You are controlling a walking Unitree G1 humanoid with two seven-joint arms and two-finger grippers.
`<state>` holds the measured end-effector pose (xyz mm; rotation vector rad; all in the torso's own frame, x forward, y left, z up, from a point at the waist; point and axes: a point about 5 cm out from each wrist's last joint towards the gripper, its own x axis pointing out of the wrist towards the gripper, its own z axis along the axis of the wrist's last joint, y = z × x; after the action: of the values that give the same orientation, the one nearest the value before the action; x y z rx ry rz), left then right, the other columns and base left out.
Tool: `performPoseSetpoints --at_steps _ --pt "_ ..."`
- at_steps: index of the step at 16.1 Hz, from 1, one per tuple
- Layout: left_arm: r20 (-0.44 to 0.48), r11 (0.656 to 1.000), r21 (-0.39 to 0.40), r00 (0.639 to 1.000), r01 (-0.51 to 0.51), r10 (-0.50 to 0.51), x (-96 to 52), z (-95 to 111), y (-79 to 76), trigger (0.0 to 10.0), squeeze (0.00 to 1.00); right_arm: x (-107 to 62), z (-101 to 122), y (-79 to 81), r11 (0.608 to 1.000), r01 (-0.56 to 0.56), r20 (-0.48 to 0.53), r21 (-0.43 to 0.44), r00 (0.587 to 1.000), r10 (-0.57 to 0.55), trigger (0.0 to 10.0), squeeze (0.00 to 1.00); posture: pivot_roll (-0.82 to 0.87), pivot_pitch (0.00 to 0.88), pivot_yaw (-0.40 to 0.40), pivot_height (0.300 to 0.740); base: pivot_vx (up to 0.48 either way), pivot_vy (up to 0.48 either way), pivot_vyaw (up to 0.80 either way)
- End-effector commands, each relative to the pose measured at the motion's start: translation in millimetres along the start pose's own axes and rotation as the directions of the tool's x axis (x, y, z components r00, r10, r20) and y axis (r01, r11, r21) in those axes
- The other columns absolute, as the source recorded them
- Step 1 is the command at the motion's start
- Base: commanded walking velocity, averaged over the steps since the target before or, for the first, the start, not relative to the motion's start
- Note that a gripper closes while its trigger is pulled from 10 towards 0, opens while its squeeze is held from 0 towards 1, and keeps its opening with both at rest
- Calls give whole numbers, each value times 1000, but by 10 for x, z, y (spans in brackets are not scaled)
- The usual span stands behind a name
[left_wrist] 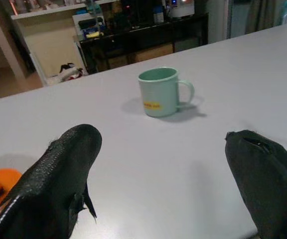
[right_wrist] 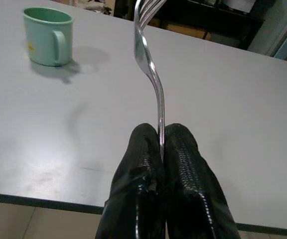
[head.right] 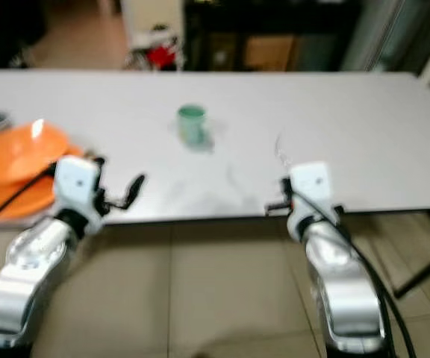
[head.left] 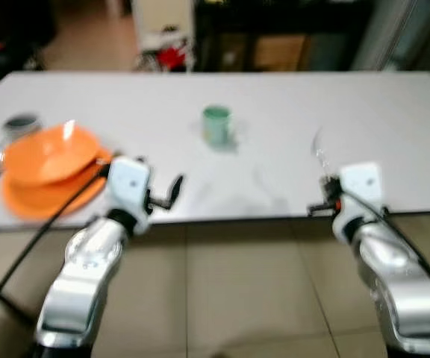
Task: Setting the table
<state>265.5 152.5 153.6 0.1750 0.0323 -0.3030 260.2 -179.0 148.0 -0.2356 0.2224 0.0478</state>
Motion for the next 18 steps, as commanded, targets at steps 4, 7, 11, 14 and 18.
performPoseSetpoints --at_steps 4,7,11,14,18 --pt "34 998 -1 998 59 -59 86 91 -142 10000 39 -18 22 -144 999 45 11 -19 999 -45 10000 0 59 0 12 740 314 0 -200" --pt "43 998 3 997 62 -62 91 117 -137 10000 39 -7 -24 -141 999 35 -13 -35 999 -35 10000 0 70 0 8 740 316 0 0" --pt "33 997 15 997 70 -70 52 100 -128 10000 24 77 -139 -155 994 37 -122 -101 991 -49 10000 0 74 0 7 740 305 0 0" --pt "21 991 19 990 136 -136 24 84 -151 10000 12 219 -175 -143 992 55 -154 -117 985 -73 10000 0 78 0 13 740 0 0 0" --pt "-4 954 24 954 300 -300 -39 76 -245 10000 24 623 -245 -127 988 66 -207 -137 974 -93 10000 0 81 0 26 740 0 0 0"
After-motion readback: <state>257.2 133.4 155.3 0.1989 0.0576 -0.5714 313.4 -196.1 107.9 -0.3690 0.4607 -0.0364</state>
